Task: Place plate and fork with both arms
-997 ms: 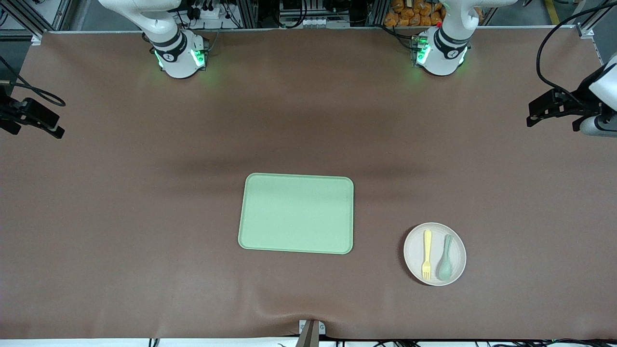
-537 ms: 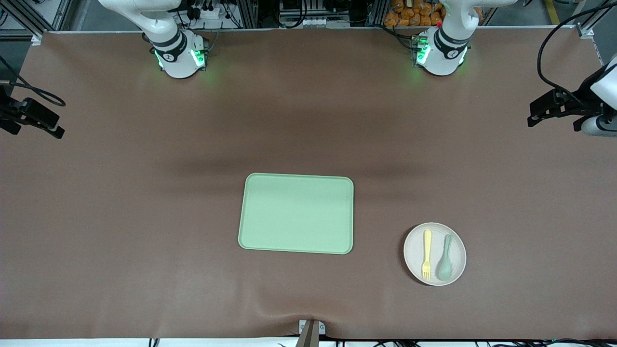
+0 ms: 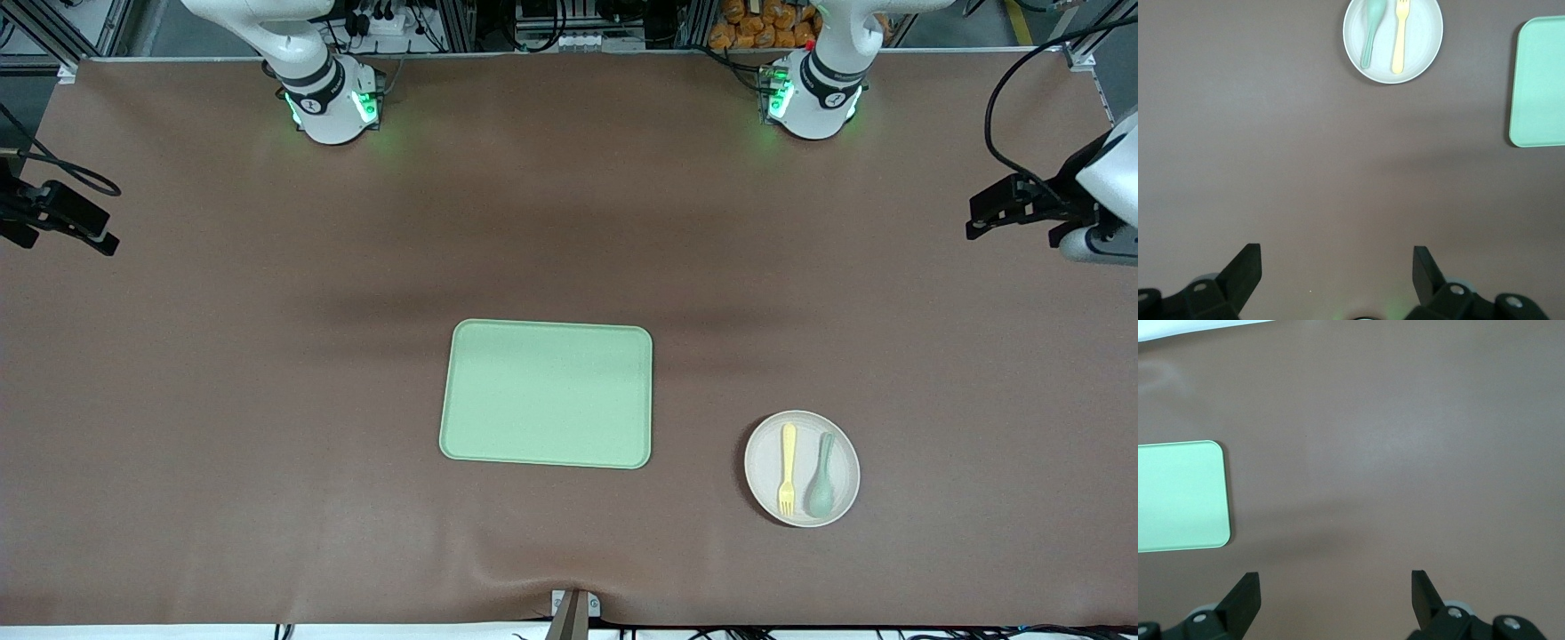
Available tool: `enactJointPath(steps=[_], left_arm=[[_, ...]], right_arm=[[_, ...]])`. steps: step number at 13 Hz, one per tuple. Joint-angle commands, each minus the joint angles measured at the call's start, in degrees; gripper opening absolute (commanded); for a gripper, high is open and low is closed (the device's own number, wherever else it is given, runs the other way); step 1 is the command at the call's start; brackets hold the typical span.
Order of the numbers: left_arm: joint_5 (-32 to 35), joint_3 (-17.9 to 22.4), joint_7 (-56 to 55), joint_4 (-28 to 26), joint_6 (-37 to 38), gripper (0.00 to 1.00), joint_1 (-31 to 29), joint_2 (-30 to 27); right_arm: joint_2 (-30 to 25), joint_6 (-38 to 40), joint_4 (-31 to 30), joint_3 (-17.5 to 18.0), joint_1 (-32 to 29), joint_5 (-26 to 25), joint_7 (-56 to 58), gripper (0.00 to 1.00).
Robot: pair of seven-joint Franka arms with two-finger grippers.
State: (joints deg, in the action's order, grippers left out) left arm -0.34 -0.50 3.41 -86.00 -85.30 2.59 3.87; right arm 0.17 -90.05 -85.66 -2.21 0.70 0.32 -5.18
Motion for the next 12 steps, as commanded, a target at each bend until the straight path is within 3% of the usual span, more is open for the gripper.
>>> enactJointPath(steps=[1,4,8,12], left_arm=[[1.1,-0.4,-0.9,0.7,0.6,1.0,0.1,3.1],[0.9,-0.4,-0.9,1.0,-0.6,1.0,0.6,7.0],[1.0,-0.5,-1.0,1.5,-8.6,1.0,0.9,16.3],[0.9,-0.4,-4.3,3.7,-21.5,1.0,0.7,26.1]], right_arm=[[0.5,0.8,1.4,0.9,-1.4,0.2,-0.2,1.0],[0.5,0.8,1.4,0.9,-1.4,0.2,-0.2,1.0],[0.5,0.9,1.3,0.9,-1.4,0.2,-0.2,1.0],[0.5,0.9,1.3,0.9,-1.4,0.2,-0.2,1.0]])
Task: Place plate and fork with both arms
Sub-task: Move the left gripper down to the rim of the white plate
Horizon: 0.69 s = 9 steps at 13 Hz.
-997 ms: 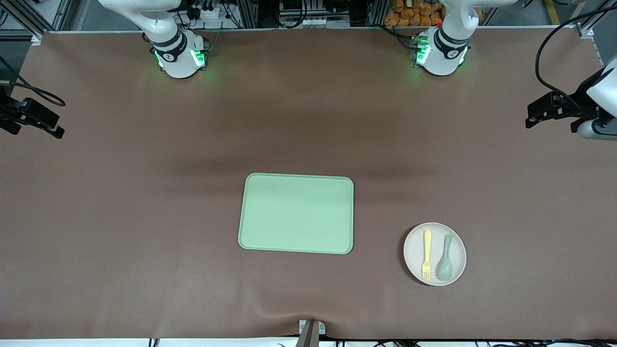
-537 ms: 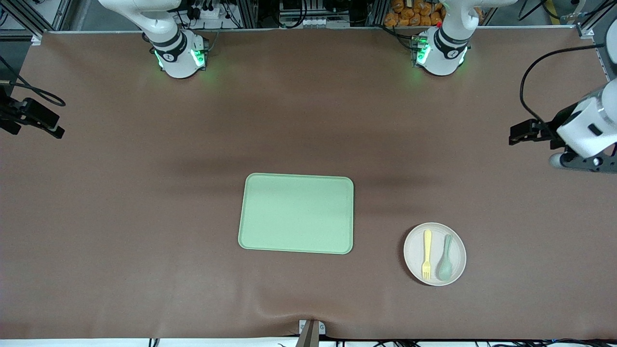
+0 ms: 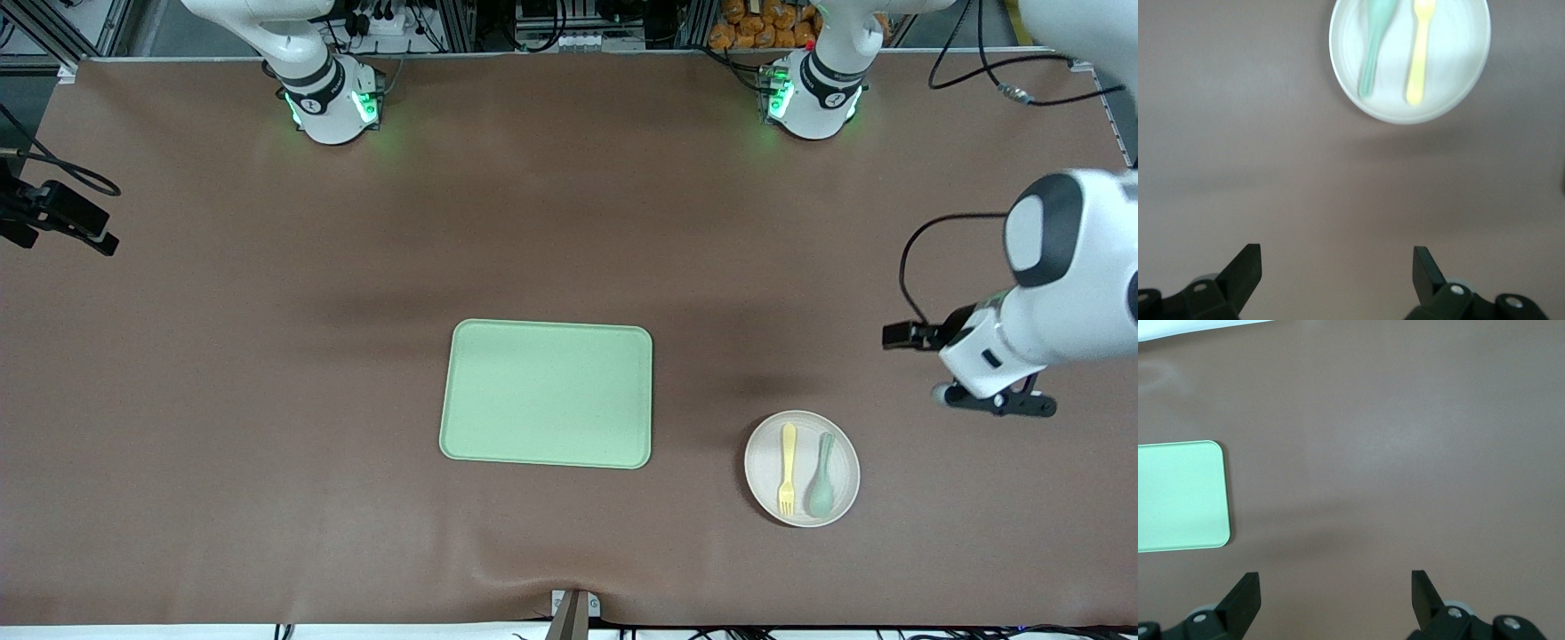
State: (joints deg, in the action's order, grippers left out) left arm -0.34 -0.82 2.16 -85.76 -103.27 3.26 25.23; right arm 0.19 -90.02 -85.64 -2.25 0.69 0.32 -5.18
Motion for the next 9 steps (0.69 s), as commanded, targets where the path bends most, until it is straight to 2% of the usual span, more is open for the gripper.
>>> enactJointPath(steps=[1,6,9], left_arm=[[0.8,-0.1,-3.8,4.4,-5.9,1.0,-0.4,7.0],[1.0,0.3,-4.1,5.3,-21.3,1.0,0.0,17.9],[1.0,0.4,-4.0,5.3,-27.5,1.0,-0.7,22.6]], right_arm=[[0.5,0.8,1.3,0.8,-1.4,0.2,-0.2,1.0],[0.5,0.9,1.3,0.8,-1.3,0.2,-0.2,1.0],[0.5,0.9,1.2,0.8,-1.4,0.3,-0.2,1.0]])
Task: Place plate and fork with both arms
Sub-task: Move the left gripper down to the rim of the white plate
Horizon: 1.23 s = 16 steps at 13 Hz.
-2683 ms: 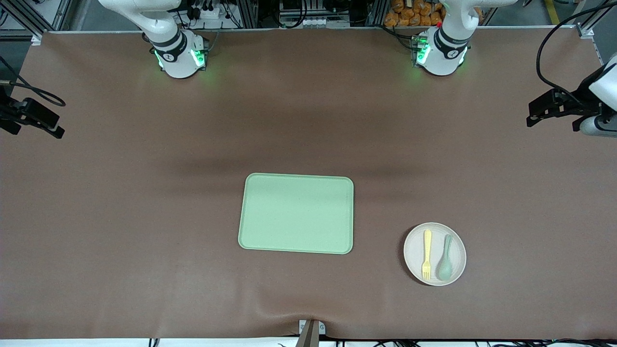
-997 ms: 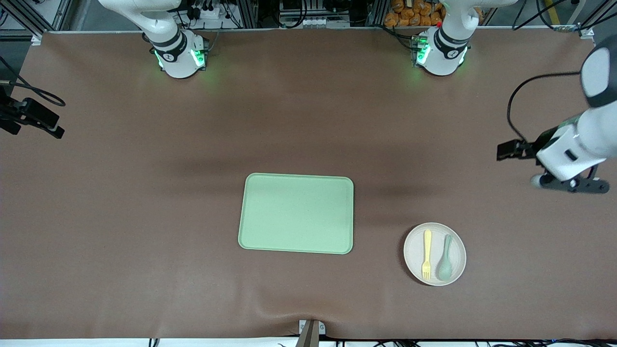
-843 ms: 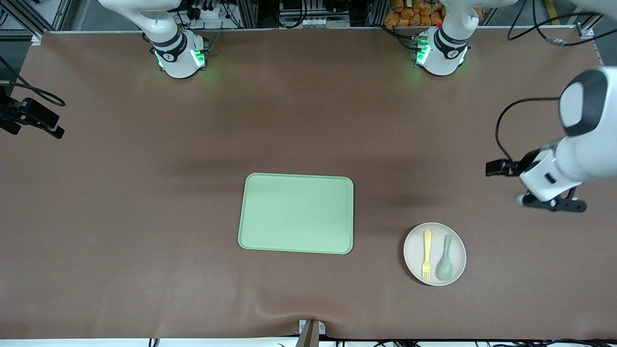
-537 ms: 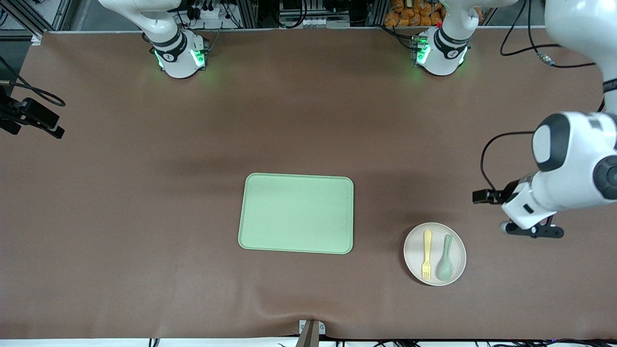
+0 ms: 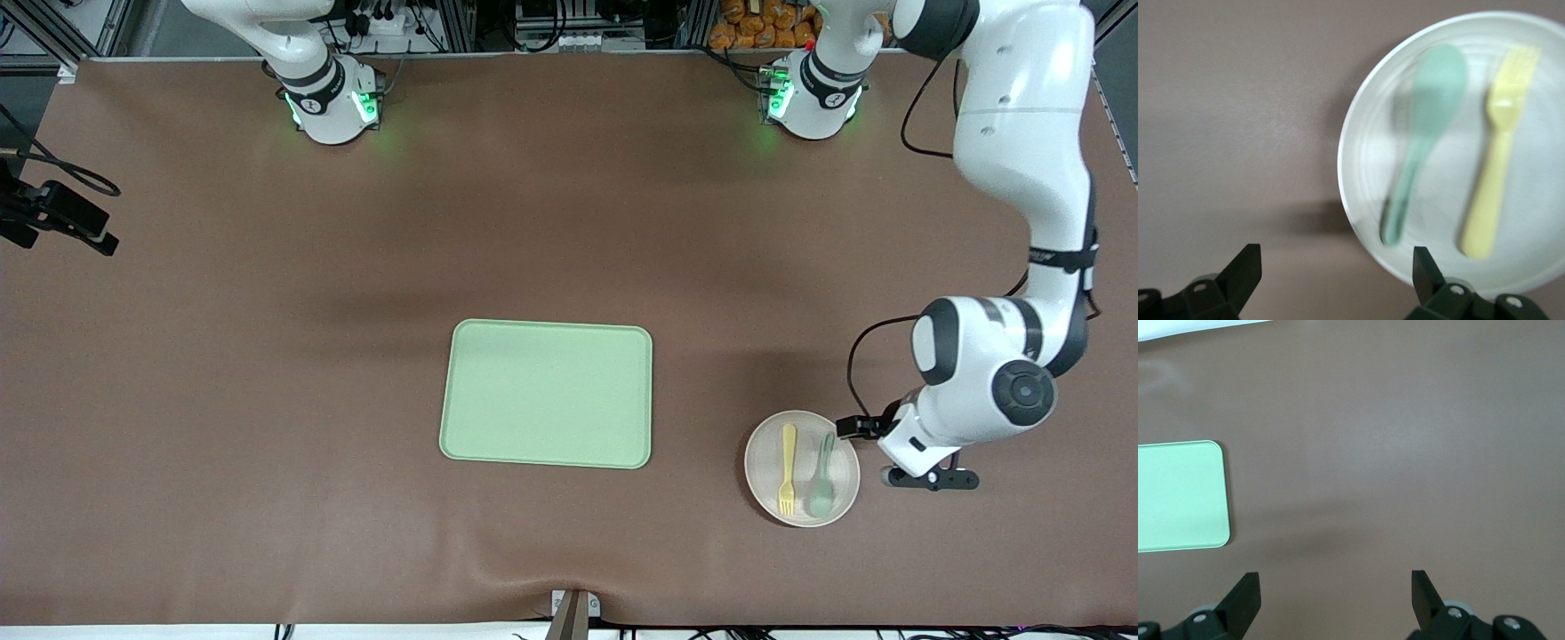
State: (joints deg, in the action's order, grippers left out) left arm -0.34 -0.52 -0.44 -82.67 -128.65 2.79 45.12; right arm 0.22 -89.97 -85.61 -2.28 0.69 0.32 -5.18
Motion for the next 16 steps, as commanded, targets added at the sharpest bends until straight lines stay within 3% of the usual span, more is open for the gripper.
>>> enactJointPath(steps=[1,7,9,11,12,13,14,15,16], left_arm=[[0.7,0.1,-1.9,2.2,-6.0,1.0,-0.4,4.0],[0.7,0.1,-4.8,2.2,-9.3,1.0,0.3,5.0],[0.7,0.0,-7.3,2.2,-9.3,0.7,0.5,5.1],[0.6,-0.1,-8.7,2.2,-9.3,0.63,0.5,5.2],[0.6,-0.2,-9.3,2.3,-9.3,0.52,0.6,5.5],[0.6,-0.2,-10.2,2.6,-9.3,0.35,0.6,5.7],[0.6,-0.3,-11.2,2.7,-9.3,0.09,0.8,5.9],[0.6,-0.2,-11.2,2.7,-9.3,0.0,0.9,5.9],[0.6,-0.2,-11.2,2.7,-9.3,0.0,0.9,5.9]], right_arm=[[0.5,0.8,1.2,1.0,-1.4,0.3,-0.2,1.0],[0.5,0.8,1.2,0.9,-1.4,0.3,-0.2,1.0],[0.5,0.8,1.1,0.9,-1.4,0.3,-0.2,1.0],[0.5,0.8,1.2,0.9,-1.4,0.3,-0.2,1.0],[0.5,0.8,1.1,0.9,-1.4,0.3,-0.2,1.0],[0.5,0.8,1.2,0.9,-1.4,0.3,-0.2,1.0],[0.5,0.8,1.2,0.9,-1.4,0.3,-0.2,1.0],[0.5,0.8,1.1,0.9,-1.4,0.3,-0.2,1.0],[0.5,0.8,1.1,0.9,-1.4,0.3,-0.2,1.0]])
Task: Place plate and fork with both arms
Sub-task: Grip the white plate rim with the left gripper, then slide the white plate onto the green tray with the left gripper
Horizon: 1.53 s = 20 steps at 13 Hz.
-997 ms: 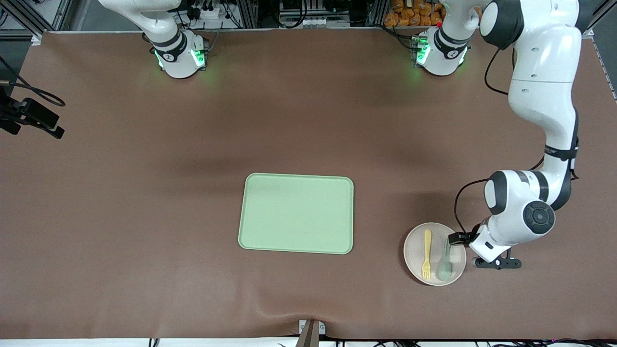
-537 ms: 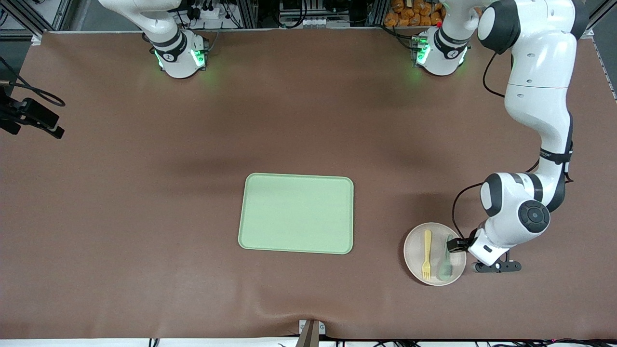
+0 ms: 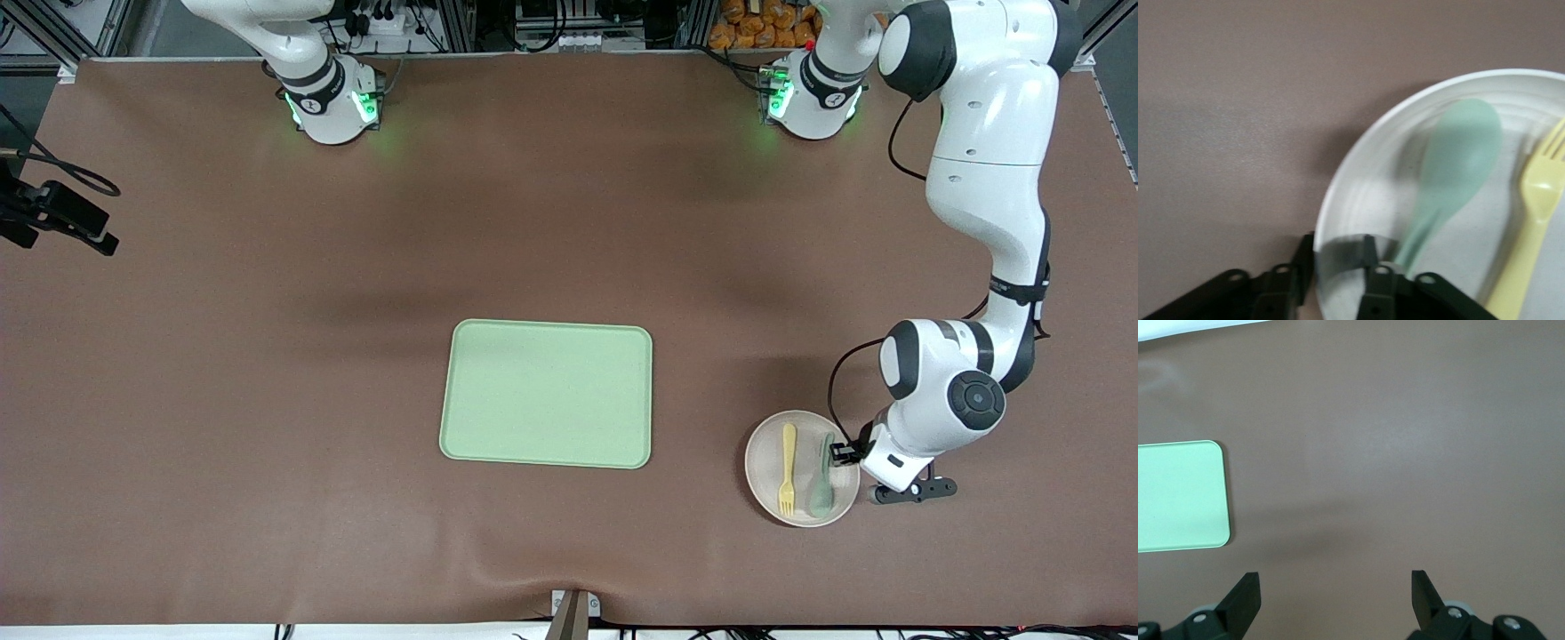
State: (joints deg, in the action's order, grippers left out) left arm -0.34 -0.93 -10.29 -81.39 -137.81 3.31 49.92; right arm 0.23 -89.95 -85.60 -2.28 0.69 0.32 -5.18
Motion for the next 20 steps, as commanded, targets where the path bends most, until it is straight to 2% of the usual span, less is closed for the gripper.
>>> enactJointPath(steps=[1,6,17,20], left_arm=[[0.6,0.1,-1.3,1.4,-0.2,0.0,0.4,1.1],[1.0,-0.6,1.4,1.2,-0.2,0.0,0.5,-0.4],[0.4,-11.3,1.2,0.3,0.3,0.0,-0.2,-7.7],[0.3,-14.1,-4.0,-0.8,0.4,0.0,-0.2,-9.0]], right_arm=[[0.5,0.7,1.2,0.9,-1.5,0.3,-0.2,1.0],[0.5,0.8,1.1,0.9,-1.5,0.3,-0.2,1.0],[0.5,0.8,1.1,0.9,-1.4,0.3,-0.3,1.0],[0.5,0.8,1.1,0.9,-1.4,0.3,-0.3,1.0]])
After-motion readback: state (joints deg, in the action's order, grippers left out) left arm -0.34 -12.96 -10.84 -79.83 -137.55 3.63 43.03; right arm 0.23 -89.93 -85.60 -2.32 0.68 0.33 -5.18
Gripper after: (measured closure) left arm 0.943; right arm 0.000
